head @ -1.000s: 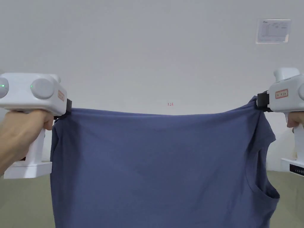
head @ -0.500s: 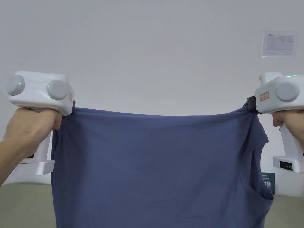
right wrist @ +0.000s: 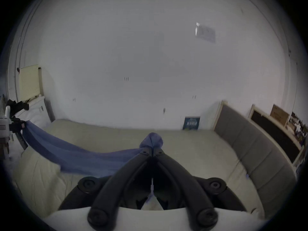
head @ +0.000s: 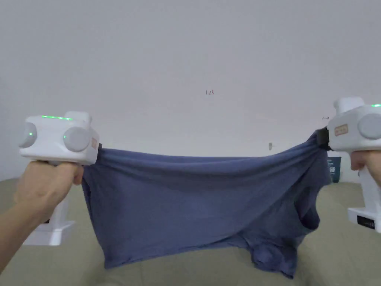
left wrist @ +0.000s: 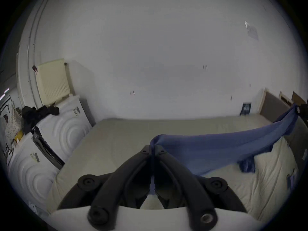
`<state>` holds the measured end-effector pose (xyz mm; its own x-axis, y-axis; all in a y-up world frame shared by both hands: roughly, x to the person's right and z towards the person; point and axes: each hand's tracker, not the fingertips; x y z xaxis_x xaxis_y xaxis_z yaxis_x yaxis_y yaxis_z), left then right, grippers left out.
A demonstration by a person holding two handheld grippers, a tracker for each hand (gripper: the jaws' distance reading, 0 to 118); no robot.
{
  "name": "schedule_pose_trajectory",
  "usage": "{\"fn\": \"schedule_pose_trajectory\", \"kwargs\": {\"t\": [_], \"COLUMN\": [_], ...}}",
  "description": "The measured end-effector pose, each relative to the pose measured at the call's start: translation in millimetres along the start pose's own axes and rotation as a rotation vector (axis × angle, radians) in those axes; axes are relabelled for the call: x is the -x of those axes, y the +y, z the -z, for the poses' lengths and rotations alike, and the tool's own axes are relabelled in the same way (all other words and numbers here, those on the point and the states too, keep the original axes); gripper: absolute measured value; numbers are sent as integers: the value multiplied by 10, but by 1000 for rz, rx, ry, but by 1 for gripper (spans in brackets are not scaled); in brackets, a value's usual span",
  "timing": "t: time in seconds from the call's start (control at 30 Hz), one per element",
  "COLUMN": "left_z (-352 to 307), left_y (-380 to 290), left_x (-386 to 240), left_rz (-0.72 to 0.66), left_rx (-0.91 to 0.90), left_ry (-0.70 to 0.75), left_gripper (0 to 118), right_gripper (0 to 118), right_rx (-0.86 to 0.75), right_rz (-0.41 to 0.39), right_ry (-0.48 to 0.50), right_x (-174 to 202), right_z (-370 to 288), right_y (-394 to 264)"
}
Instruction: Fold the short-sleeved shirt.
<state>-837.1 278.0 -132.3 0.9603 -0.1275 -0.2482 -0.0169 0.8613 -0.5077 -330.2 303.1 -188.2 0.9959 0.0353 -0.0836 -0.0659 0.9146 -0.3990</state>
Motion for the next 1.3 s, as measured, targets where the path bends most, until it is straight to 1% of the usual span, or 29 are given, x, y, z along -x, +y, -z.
{"fn": "schedule_pose_trajectory", "kwargs": {"t": [0.03,0.1,0.13,0.17,0.2,0.23,0.27,0.3,0.33,0.37,0.43,0.47,0.5,0.53,0.6,0.7,0.83,0.9,1.0,1.13,1.17,1.2,1.23,1.27,1.3], "left_z": [31,49,41,16,-19,-90,-175,-278,-377,-464,-695,-811,-936,-1069,-1301,-1566,-1965,-2081,-2187,-2186,-2179,-2189,-2195,-2217,-2249], "left_y": [-205,-612,-817,-1010,-1223,-1438,-1592,-1776,-1975,-2136,-2476,-2640,-2816,-2951,-3195,-3455,-3696,-3777,-3858,-3883,-3883,-3893,-3888,-3874,-3843], "left_x": [-26,-39,-27,-15,4,36,73,112,149,175,262,287,304,328,403,567,644,708,683,623,625,615,617,621,620], "left_rz": [0,-4,3,6,13,4,1,12,1,14,10,6,2,53,2,-93,-51,-74,-96,-99,-106,-108,-109,-108,-101], "left_rx": [26,78,106,135,162,164,174,195,215,241,287,308,306,336,331,347,342,352,367,374,377,377,375,373,371], "left_ry": [0,-34,-49,-49,-52,-48,-52,-59,-72,-81,-99,-108,-119,-124,-127,-164,-160,-185,-209,-203,-204,-201,-198,-189,-153], "left_gripper": [1,1,1,1,1,1,1,1,1,1,1,1,1,1,1,1,1,1,1,1,1,1,14,46,92], "right_gripper": [1,1,1,1,1,1,1,1,1,1,1,1,1,1,1,1,1,1,1,2,3,7,32,66,94], "right_rx": [54,103,96,136,160,173,194,187,249,252,303,290,313,313,328,350,377,383,404,418,413,411,417,419,416], "right_rz": [-13,-30,-23,-7,18,44,36,39,50,69,50,44,39,50,70,80,85,81,105,115,115,115,112,103,97], "right_ry": [5,23,26,30,72,63,91,76,88,115,122,115,111,122,131,134,149,141,162,160,152,148,142,119,95], "right_x": [-2,-6,-13,-22,-48,-57,-74,-80,-146,-170,-187,-187,-199,-227,-247,-286,-363,-376,-368,-327,-316,-314,-312,-293,-283], "right_z": [-13,-110,-191,-258,-349,-453,-560,-681,-738,-845,-1112,-1264,-1406,-1560,-1850,-2214,-2619,-2741,-2801,-2727,-2720,-2708,-2703,-2729,-2755], "right_y": [-231,-653,-885,-1088,-1308,-1527,-1720,-1938,-2157,-2334,-2703,-2858,-3007,-3165,-3419,-3687,-3955,-4047,-4150,-4192,-4191,-4178,-4148,-4118,-4084]}}
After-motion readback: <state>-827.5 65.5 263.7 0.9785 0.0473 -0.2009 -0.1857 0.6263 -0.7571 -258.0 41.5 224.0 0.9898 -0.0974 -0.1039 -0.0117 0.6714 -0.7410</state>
